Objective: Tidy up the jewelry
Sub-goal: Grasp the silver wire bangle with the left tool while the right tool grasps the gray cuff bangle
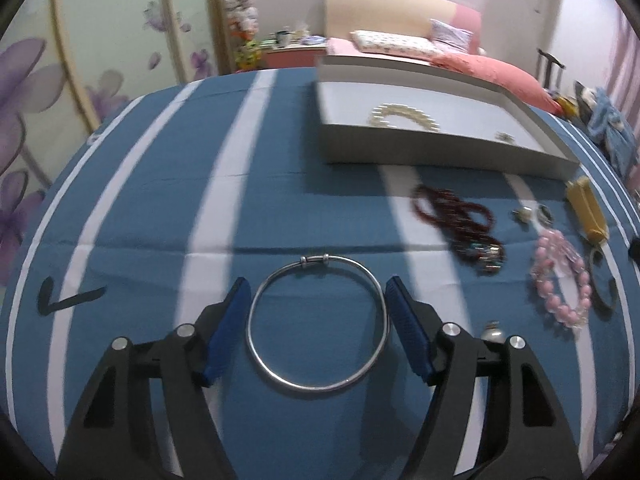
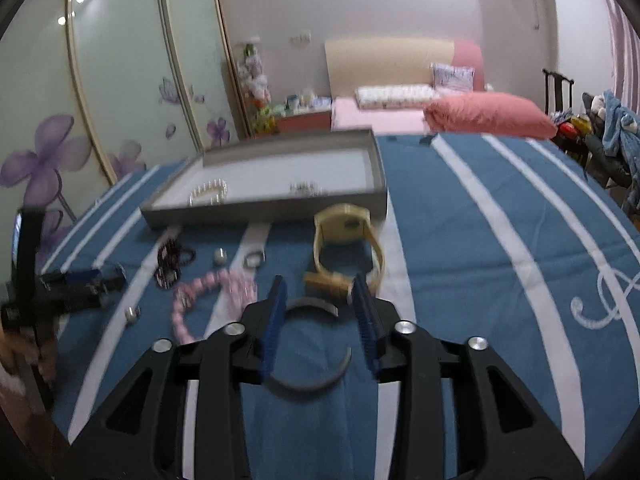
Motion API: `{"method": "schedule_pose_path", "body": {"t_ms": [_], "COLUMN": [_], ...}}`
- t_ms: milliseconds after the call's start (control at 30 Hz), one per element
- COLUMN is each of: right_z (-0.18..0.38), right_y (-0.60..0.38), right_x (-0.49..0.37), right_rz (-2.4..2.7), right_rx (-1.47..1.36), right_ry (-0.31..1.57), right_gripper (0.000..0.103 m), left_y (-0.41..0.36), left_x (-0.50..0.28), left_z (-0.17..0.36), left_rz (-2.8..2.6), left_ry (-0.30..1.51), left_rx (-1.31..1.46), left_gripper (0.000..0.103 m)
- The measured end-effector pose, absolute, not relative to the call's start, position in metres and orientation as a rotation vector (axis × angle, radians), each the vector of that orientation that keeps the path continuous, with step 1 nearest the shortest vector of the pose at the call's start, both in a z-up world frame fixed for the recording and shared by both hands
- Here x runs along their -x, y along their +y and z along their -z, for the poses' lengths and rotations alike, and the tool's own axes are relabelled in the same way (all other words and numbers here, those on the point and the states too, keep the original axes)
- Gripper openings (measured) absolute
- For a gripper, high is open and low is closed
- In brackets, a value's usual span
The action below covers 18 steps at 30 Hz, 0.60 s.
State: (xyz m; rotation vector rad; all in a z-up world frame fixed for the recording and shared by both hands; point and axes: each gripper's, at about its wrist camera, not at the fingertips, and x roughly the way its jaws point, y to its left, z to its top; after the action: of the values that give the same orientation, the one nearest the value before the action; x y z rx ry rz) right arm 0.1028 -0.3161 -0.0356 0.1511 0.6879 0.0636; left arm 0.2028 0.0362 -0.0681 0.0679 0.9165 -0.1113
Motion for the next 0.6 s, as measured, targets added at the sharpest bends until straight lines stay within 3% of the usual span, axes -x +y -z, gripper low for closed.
{"method": "schedule_pose_path", "body": {"t_ms": [200,600], "right_z": [0.052,0.061], "right_y": [-0.303,-0.296], "right_x": [-0.108,-0.099], "right_rz": [-0.07,-0.02], "right_rx": [-0.11,-0.092], "right_ry": [0.78,0.851], "right_gripper": [0.067,0.073], "left_y": [0.055,0.055], "left_x": [-0.199,-0.196], "left_z": [0.067,0.066], "left_rz": [0.078,0.075], "left_ry": [0.918,0.918], "left_rx": [-0.051,-0.055], "left_gripper": [0.068,0.068]}}
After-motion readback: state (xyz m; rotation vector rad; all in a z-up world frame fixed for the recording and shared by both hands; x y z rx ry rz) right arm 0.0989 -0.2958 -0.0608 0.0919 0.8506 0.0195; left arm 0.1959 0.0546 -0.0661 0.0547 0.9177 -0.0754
